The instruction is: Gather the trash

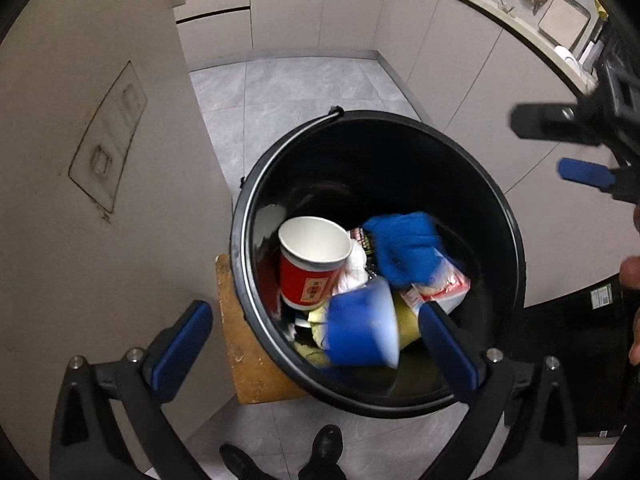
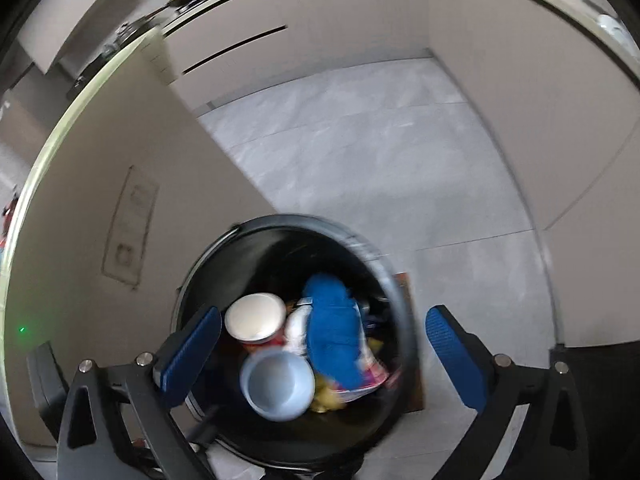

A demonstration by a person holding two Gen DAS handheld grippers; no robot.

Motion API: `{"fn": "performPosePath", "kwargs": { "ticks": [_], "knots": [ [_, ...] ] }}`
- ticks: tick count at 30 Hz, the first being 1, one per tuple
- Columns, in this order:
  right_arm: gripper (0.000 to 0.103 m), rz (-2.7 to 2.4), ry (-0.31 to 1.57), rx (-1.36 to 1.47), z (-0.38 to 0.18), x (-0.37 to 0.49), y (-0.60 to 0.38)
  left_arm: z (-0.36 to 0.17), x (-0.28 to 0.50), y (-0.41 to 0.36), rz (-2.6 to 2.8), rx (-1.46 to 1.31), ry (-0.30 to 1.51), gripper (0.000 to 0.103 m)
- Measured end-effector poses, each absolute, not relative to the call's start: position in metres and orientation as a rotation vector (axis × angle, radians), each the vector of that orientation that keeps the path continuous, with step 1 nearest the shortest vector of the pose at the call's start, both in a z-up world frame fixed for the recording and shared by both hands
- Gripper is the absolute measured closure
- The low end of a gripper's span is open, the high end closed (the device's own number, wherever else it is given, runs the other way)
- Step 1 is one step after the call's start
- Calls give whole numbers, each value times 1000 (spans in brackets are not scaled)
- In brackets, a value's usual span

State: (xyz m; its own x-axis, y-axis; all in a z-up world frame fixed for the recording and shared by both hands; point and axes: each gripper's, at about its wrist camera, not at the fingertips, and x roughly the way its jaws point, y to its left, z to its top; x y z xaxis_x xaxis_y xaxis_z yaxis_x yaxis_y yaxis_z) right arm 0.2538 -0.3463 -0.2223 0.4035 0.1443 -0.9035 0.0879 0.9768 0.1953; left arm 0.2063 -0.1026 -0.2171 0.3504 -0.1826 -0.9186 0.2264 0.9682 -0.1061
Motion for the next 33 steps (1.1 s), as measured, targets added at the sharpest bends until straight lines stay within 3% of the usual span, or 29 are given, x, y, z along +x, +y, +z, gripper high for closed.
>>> {"fn": "performPosePath", "kwargs": {
  "ticks": [17, 33],
  "knots": [
    [0, 5, 1074, 34, -136, 159, -342, -99, 160, -93, -211, 100, 1042, 0],
    [0, 43, 934, -1, -33, 38, -280, -1, 59, -22, -182, 45, 885, 0]
  ]
}}
